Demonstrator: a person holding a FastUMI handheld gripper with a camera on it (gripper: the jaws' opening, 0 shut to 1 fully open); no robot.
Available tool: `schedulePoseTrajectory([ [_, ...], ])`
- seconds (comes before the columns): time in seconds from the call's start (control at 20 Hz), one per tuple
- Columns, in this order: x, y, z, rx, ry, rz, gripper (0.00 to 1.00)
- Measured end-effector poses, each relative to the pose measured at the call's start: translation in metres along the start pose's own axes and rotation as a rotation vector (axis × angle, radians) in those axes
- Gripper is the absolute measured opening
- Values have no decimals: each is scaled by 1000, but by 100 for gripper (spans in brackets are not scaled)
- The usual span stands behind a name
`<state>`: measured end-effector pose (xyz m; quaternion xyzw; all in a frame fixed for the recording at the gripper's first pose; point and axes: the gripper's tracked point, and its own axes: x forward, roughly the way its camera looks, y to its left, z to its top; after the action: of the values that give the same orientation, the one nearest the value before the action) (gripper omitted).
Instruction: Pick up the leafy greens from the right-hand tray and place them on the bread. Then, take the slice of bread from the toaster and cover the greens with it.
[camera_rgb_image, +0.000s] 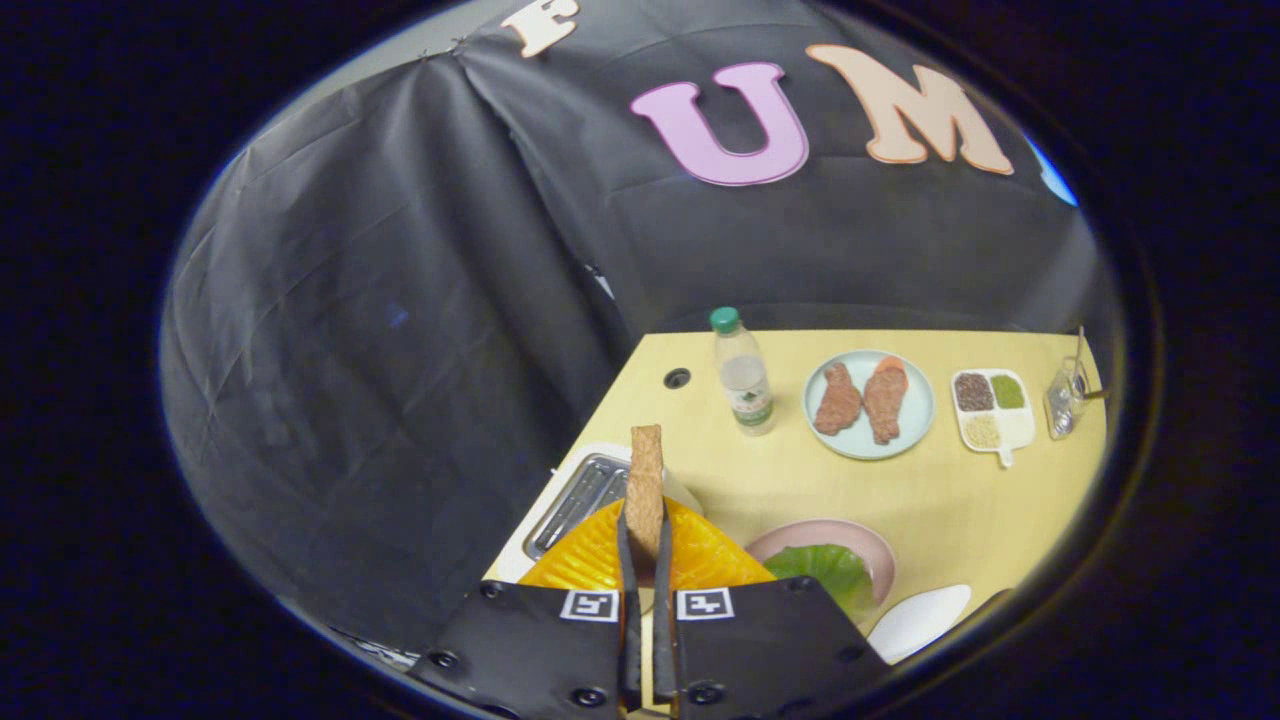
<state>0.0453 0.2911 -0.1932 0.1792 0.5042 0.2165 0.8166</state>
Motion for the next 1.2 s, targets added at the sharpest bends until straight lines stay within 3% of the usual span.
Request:
schedulePoseTrajectory([
  [0.6,26,-99,-95,276,60,-51,7],
  [1.05,38,-156,-144,321,74,-155,7],
  [1.2,22,-161,-158,319,70,-192,9],
])
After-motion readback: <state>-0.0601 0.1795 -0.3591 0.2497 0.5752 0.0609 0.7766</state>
